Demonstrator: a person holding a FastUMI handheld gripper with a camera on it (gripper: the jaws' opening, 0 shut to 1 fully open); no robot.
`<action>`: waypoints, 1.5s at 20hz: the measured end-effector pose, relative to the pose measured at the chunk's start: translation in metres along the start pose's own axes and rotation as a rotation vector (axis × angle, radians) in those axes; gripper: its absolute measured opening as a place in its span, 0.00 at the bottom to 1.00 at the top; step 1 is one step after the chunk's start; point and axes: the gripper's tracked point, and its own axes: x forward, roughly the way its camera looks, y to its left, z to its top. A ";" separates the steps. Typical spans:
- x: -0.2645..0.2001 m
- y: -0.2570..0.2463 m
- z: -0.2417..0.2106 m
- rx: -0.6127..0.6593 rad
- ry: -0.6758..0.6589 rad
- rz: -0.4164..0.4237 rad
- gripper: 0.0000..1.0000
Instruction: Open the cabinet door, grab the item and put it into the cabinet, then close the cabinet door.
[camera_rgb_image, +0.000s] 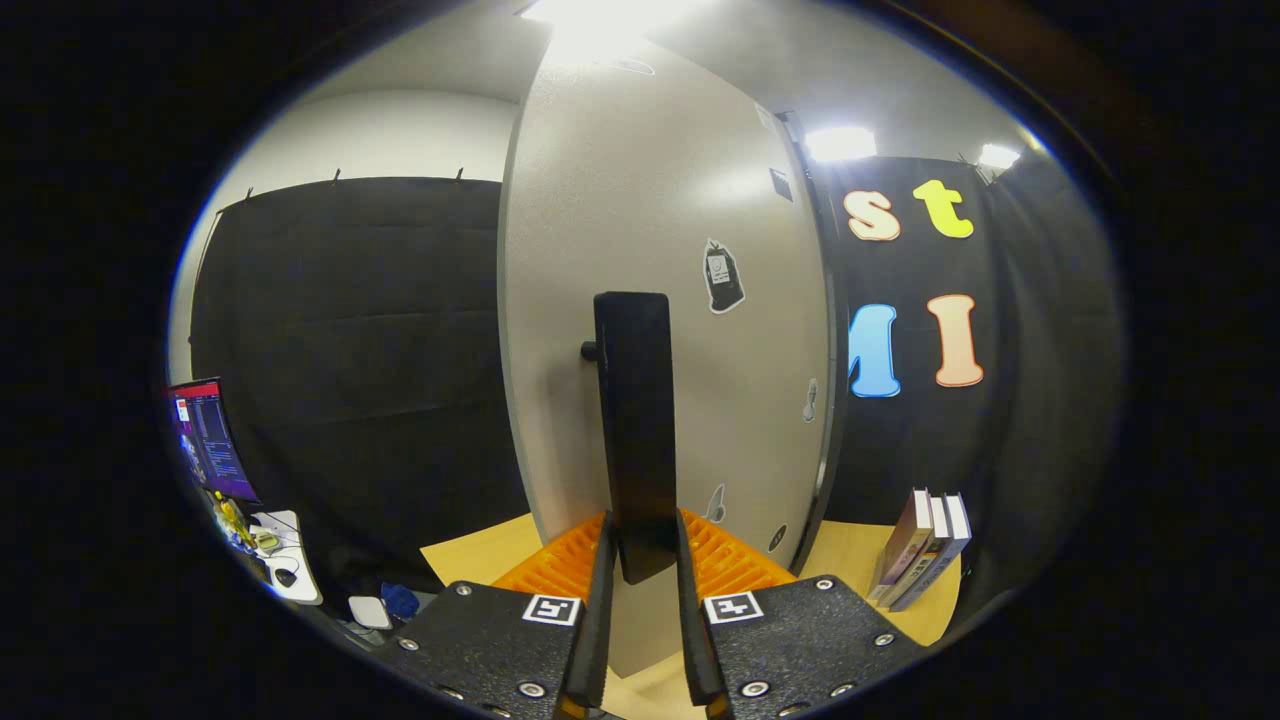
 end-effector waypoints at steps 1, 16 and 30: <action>-0.003 -0.004 0.000 0.002 0.000 -0.013 0.32; -0.052 -0.069 -0.009 0.041 -0.091 -0.347 0.68; -0.092 -0.035 -0.004 0.037 -0.239 -0.555 0.93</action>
